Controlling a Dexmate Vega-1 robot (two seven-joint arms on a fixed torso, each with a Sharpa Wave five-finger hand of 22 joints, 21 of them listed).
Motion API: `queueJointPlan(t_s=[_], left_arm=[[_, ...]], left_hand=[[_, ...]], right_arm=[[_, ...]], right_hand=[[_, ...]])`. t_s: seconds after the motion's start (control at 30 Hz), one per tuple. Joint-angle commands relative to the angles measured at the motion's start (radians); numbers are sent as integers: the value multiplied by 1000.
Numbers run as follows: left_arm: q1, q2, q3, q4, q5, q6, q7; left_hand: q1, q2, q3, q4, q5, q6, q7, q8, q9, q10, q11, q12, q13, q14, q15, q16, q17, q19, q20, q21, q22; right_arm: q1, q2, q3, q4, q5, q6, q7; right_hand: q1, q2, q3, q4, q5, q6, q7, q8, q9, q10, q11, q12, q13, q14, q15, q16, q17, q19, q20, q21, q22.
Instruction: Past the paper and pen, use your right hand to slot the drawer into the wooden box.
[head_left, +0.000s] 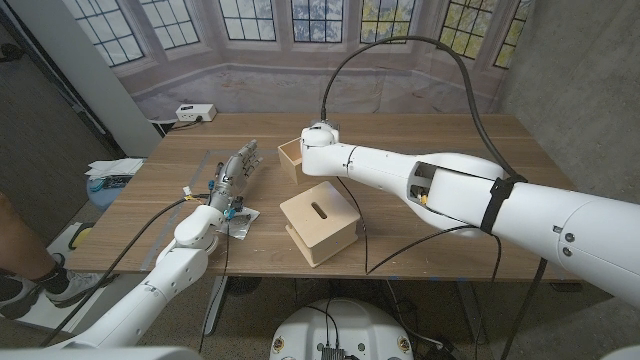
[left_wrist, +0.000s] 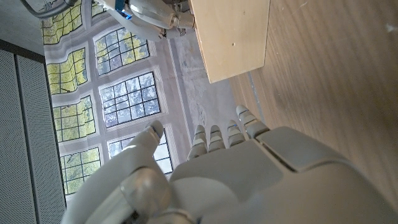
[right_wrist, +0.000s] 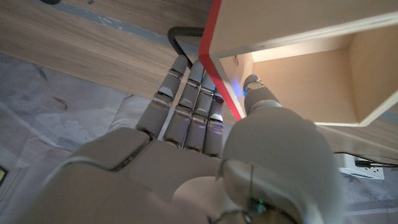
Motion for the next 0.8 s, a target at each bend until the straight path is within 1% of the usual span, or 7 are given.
queueJointPlan(t_s=[0.03, 0.1, 0.13, 0.17, 0.37, 0.4, 0.8], left_arm=[[-1, -4, 5, -1, 5, 5, 6], [-1, -5, 6, -3, 6, 6, 9], [0, -5, 6, -3, 6, 7, 9], [0, -5, 7, -4, 7, 8, 10], [1, -6, 9, -8, 9, 12, 15], [0, -6, 10, -8, 11, 13, 16], [-4, -10, 15, -11, 15, 20, 22]], left_hand=[[12, -1, 3, -9, 6, 14, -1, 4, 1, 13, 5, 8, 4, 5, 1, 6, 2, 10, -3, 8, 4], [12, -1, 3, -10, 6, 16, -3, 4, 2, 15, 3, 8, 4, 5, 1, 6, 2, 10, -2, 8, 4], [13, -1, 3, -10, 6, 16, -3, 4, 2, 15, 3, 8, 4, 6, 1, 6, 2, 10, -3, 8, 4], [13, -1, 3, -11, 6, 18, -3, 4, 2, 16, 2, 9, 4, 7, 1, 6, 2, 10, -2, 8, 4], [15, -1, 3, -14, 6, 21, -3, 4, 2, 23, 3, 11, 4, 8, 2, 7, 2, 10, -2, 8, 4], [15, -1, 3, -14, 6, 22, -3, 5, 2, 24, 3, 11, 4, 9, 2, 7, 2, 11, -2, 8, 4], [18, 0, 2, -19, 7, 27, -8, 4, 2, 34, 4, 14, 4, 12, 1, 7, 2, 12, -2, 8, 4]], right_arm=[[-14, 15, -10, 33, -19, 11, -41], [-16, 10, -14, 30, -22, 18, -43], [-17, 6, -16, 27, -23, 22, -44], [-19, 7, -16, 29, -24, 23, -49], [-30, 3, -13, 29, -27, 25, -67], [-31, -8, -16, 15, -29, 30, -65], [-58, -69, -4, -75, -42, 27, -110]], right_hand=[[22, -1, -1, -3, 9, 45, -13, 15, 10, 38, -15, 39, 25, 42, -57, 11, 5, 33, -17, 11, 2], [26, 0, 0, -2, 10, 58, -20, 19, 11, 49, -22, 50, 32, 60, -67, 17, 7, 43, -23, 14, 2], [30, -1, 0, 0, 9, 72, -25, 23, 14, 70, -42, 68, 42, 75, -74, 16, 4, 53, -30, 16, 3], [35, -1, 1, -1, 9, 83, -27, 26, 15, 75, -49, 74, 46, 82, -80, 17, 4, 59, -35, 18, 3], [56, -3, 7, -2, 9, 139, -48, 40, 17, 129, -83, 103, 45, 132, -118, 17, -8, 92, -57, 27, 3], [60, -2, 7, -2, 9, 144, -50, 41, 16, 135, -80, 104, 41, 146, -121, 20, -9, 95, -60, 27, 3], [107, 5, 13, -6, 4, 246, -87, 62, 11, 229, -123, 116, -9, 235, -155, 32, -20, 145, -105, 41, 5]])
